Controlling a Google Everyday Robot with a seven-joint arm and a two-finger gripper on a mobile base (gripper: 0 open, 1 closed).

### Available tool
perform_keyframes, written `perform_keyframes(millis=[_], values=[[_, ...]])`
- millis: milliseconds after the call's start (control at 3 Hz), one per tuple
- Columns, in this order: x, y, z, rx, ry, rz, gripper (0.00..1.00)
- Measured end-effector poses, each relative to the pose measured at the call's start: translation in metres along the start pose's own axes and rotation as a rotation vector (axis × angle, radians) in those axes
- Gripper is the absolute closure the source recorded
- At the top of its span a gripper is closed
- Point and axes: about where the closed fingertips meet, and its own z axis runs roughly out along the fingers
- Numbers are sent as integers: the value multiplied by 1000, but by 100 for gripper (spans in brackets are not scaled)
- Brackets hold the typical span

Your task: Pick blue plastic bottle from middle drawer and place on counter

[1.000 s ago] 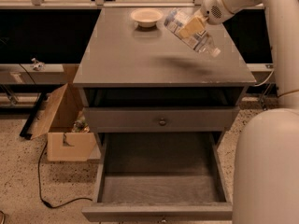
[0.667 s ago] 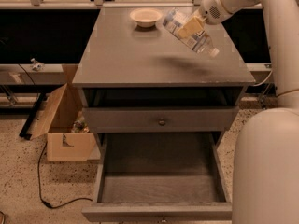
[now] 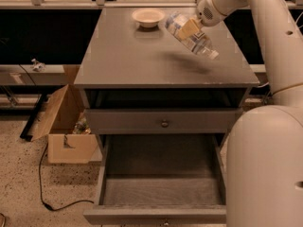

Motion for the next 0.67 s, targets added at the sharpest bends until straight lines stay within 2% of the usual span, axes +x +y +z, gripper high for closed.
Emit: perform_keyframes(millis=[333,667], values=[[5,-10,21,30,57,52,100],[13,-13,47,36,148,100,73]])
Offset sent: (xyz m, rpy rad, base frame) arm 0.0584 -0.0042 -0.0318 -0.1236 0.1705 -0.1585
